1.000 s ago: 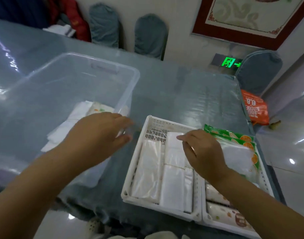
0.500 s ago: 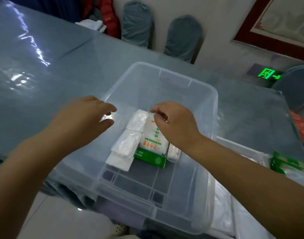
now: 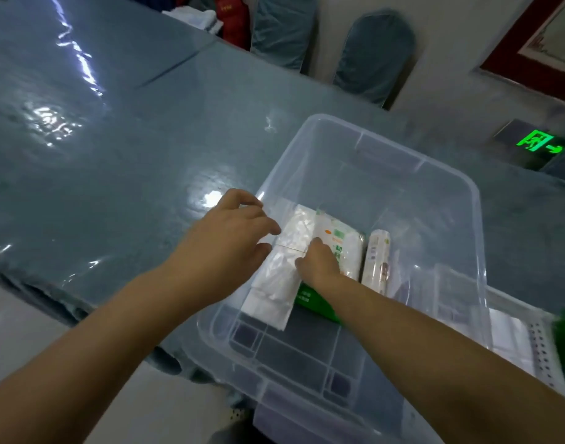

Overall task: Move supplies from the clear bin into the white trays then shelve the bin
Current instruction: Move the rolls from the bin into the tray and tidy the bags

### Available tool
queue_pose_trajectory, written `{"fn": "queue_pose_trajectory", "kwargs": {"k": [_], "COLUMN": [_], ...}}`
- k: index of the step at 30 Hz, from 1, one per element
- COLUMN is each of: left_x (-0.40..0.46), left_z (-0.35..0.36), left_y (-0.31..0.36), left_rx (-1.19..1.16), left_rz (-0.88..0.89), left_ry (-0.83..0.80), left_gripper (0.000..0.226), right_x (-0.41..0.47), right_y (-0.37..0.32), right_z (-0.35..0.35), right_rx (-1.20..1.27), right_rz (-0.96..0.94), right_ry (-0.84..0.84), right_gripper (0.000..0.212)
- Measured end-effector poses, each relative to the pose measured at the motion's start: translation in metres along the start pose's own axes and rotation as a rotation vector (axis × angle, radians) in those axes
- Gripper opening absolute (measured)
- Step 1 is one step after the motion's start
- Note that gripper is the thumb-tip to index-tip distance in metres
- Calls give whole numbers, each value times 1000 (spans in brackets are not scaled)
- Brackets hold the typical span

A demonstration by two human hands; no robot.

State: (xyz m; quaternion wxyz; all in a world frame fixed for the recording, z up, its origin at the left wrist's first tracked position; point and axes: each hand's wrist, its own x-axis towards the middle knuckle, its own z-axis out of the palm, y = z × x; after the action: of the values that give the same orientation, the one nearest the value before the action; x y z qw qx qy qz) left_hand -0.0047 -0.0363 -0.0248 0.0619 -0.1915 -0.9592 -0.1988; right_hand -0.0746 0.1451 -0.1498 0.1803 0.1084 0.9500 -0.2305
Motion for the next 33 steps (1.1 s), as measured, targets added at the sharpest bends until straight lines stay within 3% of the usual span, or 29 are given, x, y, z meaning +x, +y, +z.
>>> {"fn": "queue_pose_trajectory", "kwargs": {"k": [3, 5, 13, 17, 20, 25, 33], "left_x": [0, 0, 1, 5, 16, 40, 53], "left_z": [0, 0, -2, -7, -12, -16, 20], "left_y": [-1, -2, -2, 5, 20, 75, 182], "left_rx": [14, 11, 45, 159, 168, 144, 126], "left_rz": [20, 24, 23, 61, 89, 239, 546], "left_ry": [-1, -5, 25, -2, 1, 44, -62], "left_gripper": [29, 29, 24, 26, 27, 28, 33], "right_x": [12, 19, 21, 9, -9, -55, -133], "right_y": [-7, -8, -8, -7, 1, 33, 143], "right_z": [6, 9, -6, -58, -96, -164, -234], "right_rx": [389, 504, 464, 426, 508, 668, 831], "right_rz": [221, 279, 171, 58, 11, -22, 20], "right_ry": [35, 43, 38, 153, 245, 369, 571], "right_gripper": [38, 31, 9, 22, 19, 17, 11]}}
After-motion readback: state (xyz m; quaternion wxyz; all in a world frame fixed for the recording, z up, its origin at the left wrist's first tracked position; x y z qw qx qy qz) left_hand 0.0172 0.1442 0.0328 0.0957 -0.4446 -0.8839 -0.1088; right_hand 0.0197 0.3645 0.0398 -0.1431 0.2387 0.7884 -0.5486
